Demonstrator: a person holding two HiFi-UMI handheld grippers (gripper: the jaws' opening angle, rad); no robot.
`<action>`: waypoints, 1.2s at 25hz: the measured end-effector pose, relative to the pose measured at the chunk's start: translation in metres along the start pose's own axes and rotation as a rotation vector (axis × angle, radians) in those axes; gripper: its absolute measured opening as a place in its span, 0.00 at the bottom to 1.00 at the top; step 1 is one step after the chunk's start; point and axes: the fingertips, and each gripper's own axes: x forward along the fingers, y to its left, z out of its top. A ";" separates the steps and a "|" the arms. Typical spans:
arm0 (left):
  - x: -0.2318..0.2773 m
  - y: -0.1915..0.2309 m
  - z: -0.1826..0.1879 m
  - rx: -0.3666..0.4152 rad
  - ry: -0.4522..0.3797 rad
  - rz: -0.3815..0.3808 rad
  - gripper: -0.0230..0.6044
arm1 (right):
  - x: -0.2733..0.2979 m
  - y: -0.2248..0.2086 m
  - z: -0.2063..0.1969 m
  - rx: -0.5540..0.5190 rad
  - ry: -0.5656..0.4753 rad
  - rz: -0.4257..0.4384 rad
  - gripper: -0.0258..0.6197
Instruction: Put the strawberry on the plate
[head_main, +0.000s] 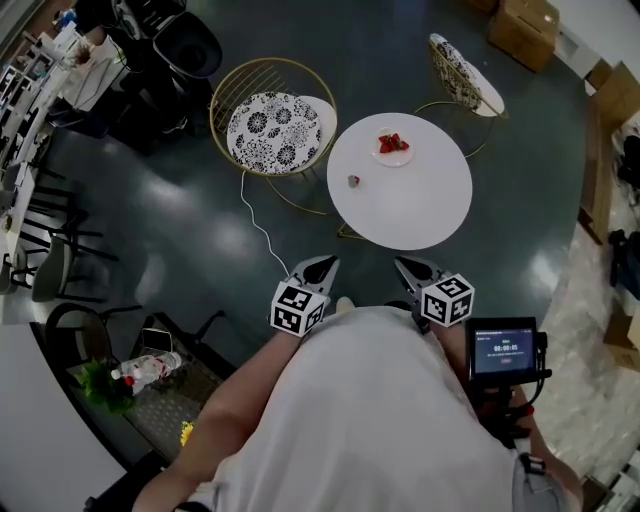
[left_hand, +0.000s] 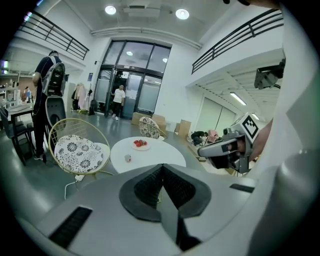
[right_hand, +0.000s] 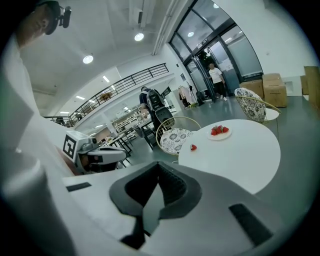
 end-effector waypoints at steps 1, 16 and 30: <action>0.002 0.005 0.000 -0.001 0.003 -0.001 0.05 | 0.005 -0.002 0.003 0.000 -0.002 -0.005 0.05; 0.036 0.033 -0.005 -0.014 0.080 -0.009 0.05 | 0.012 -0.033 0.014 0.068 -0.036 -0.045 0.05; 0.109 0.057 0.015 -0.027 0.150 0.025 0.05 | 0.029 -0.107 0.056 0.075 -0.003 -0.037 0.05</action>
